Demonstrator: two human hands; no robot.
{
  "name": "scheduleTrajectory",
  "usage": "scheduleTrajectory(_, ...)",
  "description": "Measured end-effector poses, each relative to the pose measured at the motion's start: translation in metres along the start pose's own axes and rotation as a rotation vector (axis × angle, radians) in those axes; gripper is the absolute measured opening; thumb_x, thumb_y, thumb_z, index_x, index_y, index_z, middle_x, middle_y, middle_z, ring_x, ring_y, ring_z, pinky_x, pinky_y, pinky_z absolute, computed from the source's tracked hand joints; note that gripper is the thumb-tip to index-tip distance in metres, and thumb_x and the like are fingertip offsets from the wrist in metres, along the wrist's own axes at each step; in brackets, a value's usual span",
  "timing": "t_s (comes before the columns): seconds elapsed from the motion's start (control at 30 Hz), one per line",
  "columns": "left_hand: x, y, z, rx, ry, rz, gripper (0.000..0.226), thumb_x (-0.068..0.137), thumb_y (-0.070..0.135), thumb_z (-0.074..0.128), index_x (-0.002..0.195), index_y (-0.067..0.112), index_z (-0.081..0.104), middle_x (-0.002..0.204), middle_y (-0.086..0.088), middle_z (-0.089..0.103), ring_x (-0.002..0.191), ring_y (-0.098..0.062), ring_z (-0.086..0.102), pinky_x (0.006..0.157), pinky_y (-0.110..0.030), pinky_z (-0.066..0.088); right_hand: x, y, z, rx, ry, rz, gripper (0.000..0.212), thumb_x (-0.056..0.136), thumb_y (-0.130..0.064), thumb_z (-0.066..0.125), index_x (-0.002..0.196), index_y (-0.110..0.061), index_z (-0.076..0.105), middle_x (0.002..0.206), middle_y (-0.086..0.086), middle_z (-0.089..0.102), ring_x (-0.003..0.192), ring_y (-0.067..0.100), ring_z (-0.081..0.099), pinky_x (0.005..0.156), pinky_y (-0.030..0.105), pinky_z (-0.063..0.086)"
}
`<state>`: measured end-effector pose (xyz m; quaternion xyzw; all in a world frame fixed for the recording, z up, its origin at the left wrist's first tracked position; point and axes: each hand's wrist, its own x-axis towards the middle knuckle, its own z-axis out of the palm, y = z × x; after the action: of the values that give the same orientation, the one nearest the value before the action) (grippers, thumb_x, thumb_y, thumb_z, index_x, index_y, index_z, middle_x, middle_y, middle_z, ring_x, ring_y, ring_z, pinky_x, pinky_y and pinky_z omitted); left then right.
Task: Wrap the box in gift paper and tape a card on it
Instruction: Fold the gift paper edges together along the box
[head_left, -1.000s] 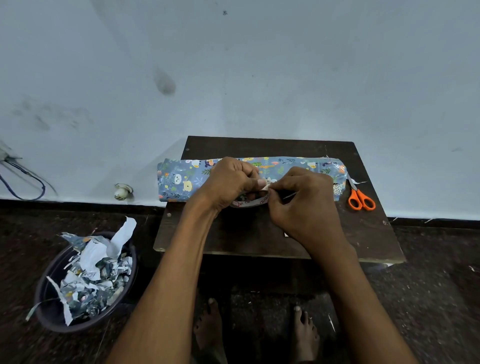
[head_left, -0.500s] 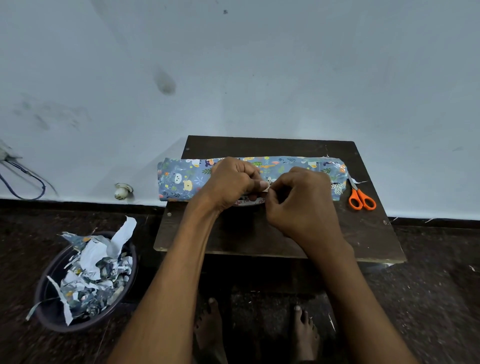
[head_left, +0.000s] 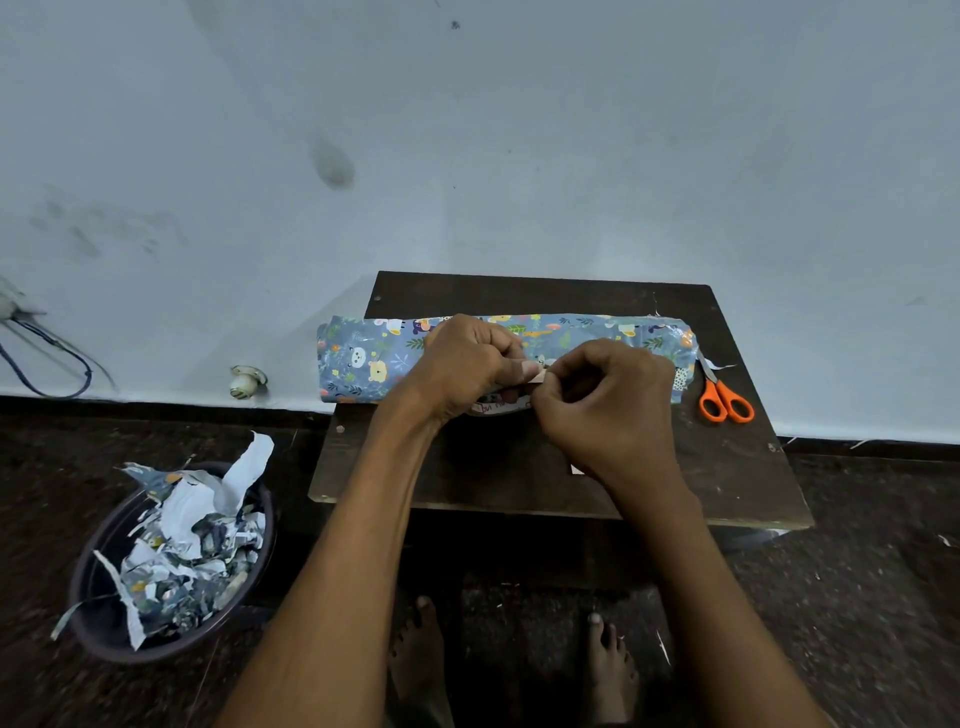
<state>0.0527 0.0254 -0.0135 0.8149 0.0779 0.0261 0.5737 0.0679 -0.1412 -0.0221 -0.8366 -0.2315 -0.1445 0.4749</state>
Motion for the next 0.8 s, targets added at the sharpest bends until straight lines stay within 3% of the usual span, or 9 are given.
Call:
scheduleTrajectory(0.07,0.000,0.000,-0.001,-0.014,-0.004,-0.011,0.025,0.081,0.001,0.078,0.058,0.001,0.068,0.077,-0.028,0.068,0.095,-0.024,0.059,0.085,-0.035,0.052,0.001,0.003,0.000,0.089,-0.013,0.092,0.012,0.073,-0.025,0.069,0.064,-0.019,0.071,0.055,-0.008,0.066,0.052,0.010,0.065,0.060,0.028,0.055)
scheduleTrajectory(0.17,0.000,0.002,-0.001,-0.028,-0.006,-0.023,0.019,0.082,0.001,0.076,0.067,-0.008,0.070,0.075,-0.026,0.067,0.094,-0.024,0.059,0.086,-0.038,0.052,0.002,0.007,-0.004,0.251,-0.074,0.210,0.013,0.083,-0.017,0.071,0.071,-0.014,0.073,0.060,0.002,0.069,0.055,0.020,0.071,0.059,0.048,0.062)
scheduleTrajectory(0.23,-0.001,0.002,-0.001,-0.039,-0.008,-0.030,0.019,0.084,0.003,0.075,0.071,-0.010,0.071,0.082,-0.032,0.069,0.096,-0.024,0.060,0.085,-0.036,0.052,0.001,0.006,-0.007,0.358,-0.078,0.269,0.014,0.090,-0.008,0.072,0.076,-0.005,0.072,0.063,0.010,0.069,0.055,0.023,0.070,0.054,0.053,0.061)
scheduleTrajectory(0.37,-0.001,0.001,-0.001,-0.073,-0.006,-0.027,0.023,0.083,0.007,0.077,0.075,-0.014,0.071,0.078,-0.029,0.069,0.095,-0.027,0.061,0.076,-0.022,0.053,-0.003,0.004,-0.003,0.351,-0.056,0.264,0.017,0.087,-0.023,0.082,0.081,-0.010,0.073,0.067,0.002,0.071,0.056,0.021,0.071,0.054,0.049,0.061)
scheduleTrajectory(0.5,-0.001,0.001,-0.001,-0.062,-0.019,-0.026,0.015,0.070,0.031,0.074,0.064,0.017,0.079,0.060,-0.009,0.068,0.092,-0.020,0.062,0.090,-0.030,0.051,-0.008,0.003,0.008,0.300,0.054,0.266,0.013,0.084,-0.029,0.084,0.079,-0.020,0.076,0.068,-0.006,0.073,0.061,0.017,0.073,0.062,0.049,0.061)
scheduleTrajectory(0.57,-0.001,0.001,-0.002,-0.084,-0.034,-0.035,0.015,0.077,0.025,0.075,0.063,0.025,0.080,0.059,-0.006,0.068,0.091,-0.020,0.062,0.085,-0.028,0.053,-0.009,0.003,0.012,0.310,0.091,0.260,0.008,0.084,-0.024,0.084,0.079,-0.020,0.078,0.070,-0.007,0.074,0.064,0.016,0.073,0.063,0.048,0.062)
scheduleTrajectory(0.67,-0.003,0.003,-0.003,-0.087,-0.026,-0.041,0.027,0.090,0.009,0.070,0.064,0.014,0.078,0.065,-0.017,0.068,0.090,-0.026,0.062,0.074,-0.024,0.053,-0.011,0.005,0.015,0.307,0.120,0.236,0.004,0.084,-0.018,0.083,0.083,-0.020,0.080,0.076,-0.008,0.075,0.068,0.015,0.074,0.064,0.046,0.062)
scheduleTrajectory(0.73,-0.004,0.005,-0.003,-0.074,-0.016,-0.042,0.029,0.091,0.008,0.070,0.062,0.008,0.076,0.073,-0.027,0.069,0.091,-0.027,0.063,0.074,-0.026,0.053,-0.011,0.007,0.016,0.287,0.127,0.234,0.003,0.085,-0.015,0.082,0.085,-0.017,0.081,0.078,-0.007,0.076,0.068,0.014,0.074,0.064,0.045,0.062)
scheduleTrajectory(0.8,-0.004,0.006,-0.002,-0.065,-0.014,-0.042,0.034,0.091,0.009,0.070,0.057,0.014,0.075,0.069,-0.024,0.069,0.091,-0.027,0.064,0.077,-0.027,0.053,-0.011,0.008,0.017,0.262,0.126,0.231,0.001,0.086,-0.014,0.081,0.086,-0.014,0.082,0.077,-0.006,0.076,0.068,0.013,0.074,0.065,0.044,0.062)
